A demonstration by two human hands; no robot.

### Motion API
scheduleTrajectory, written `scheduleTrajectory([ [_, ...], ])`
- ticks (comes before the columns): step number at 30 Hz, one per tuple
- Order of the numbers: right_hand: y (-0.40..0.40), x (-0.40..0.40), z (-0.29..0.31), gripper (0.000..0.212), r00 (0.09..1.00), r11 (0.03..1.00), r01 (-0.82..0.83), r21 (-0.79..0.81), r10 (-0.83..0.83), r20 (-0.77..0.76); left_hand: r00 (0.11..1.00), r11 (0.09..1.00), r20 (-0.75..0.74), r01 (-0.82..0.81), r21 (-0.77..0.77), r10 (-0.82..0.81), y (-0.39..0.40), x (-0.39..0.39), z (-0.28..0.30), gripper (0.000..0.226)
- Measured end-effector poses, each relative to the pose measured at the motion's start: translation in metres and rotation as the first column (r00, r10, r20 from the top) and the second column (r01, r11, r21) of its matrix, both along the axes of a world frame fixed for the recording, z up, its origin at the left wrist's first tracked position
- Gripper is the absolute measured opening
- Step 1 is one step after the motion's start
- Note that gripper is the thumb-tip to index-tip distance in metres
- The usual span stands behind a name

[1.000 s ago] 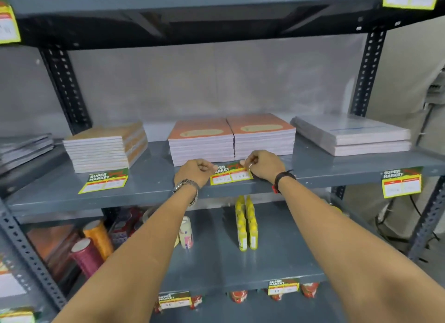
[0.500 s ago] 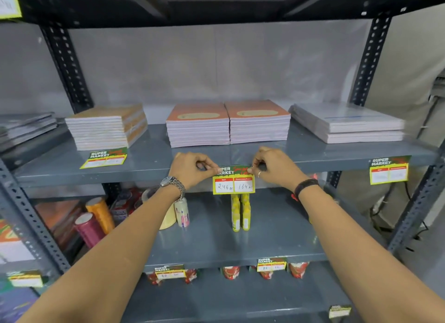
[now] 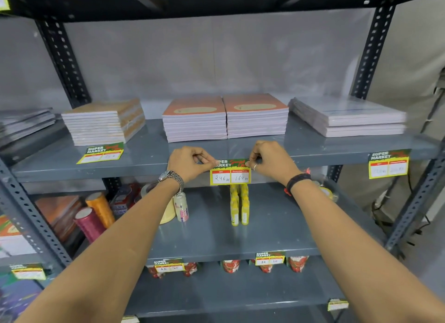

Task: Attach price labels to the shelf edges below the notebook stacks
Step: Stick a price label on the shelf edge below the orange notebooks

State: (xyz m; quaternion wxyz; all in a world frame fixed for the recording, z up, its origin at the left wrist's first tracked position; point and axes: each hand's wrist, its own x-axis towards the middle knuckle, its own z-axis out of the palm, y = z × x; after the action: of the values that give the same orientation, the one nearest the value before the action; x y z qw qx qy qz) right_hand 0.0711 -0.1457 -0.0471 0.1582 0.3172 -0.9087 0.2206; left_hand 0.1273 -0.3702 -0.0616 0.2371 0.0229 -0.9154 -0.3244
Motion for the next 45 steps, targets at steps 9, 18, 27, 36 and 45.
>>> scheduleTrajectory([
  [9,-0.002,0.003,-0.003,0.016,1.0,0.998,0.02,-0.054,-0.02,-0.008,0.999,0.999,-0.045,0.01,-0.044,-0.012,0.002,0.002,-0.002,0.025],
  [18,-0.025,0.01,-0.026,0.081,0.984,0.98,0.173,-0.095,-0.168,0.06,0.983,0.894,-0.066,0.127,-0.43,-0.172,0.007,-0.009,-0.016,0.037],
  [27,-0.024,0.004,-0.033,0.052,0.988,0.984,0.145,-0.106,-0.15,-0.042,0.985,0.898,-0.084,0.099,-0.428,-0.149,0.007,-0.015,-0.019,0.038],
  [36,-0.007,-0.006,-0.021,0.049,0.996,1.0,-0.008,0.018,0.006,0.093,0.977,0.924,-0.01,0.198,-0.326,-0.213,-0.007,-0.01,-0.013,0.045],
  [45,-0.015,0.002,-0.028,0.065,0.993,0.984,0.11,-0.136,-0.103,0.062,0.987,0.976,-0.149,-0.083,-0.2,0.054,0.017,-0.011,-0.018,0.057],
])
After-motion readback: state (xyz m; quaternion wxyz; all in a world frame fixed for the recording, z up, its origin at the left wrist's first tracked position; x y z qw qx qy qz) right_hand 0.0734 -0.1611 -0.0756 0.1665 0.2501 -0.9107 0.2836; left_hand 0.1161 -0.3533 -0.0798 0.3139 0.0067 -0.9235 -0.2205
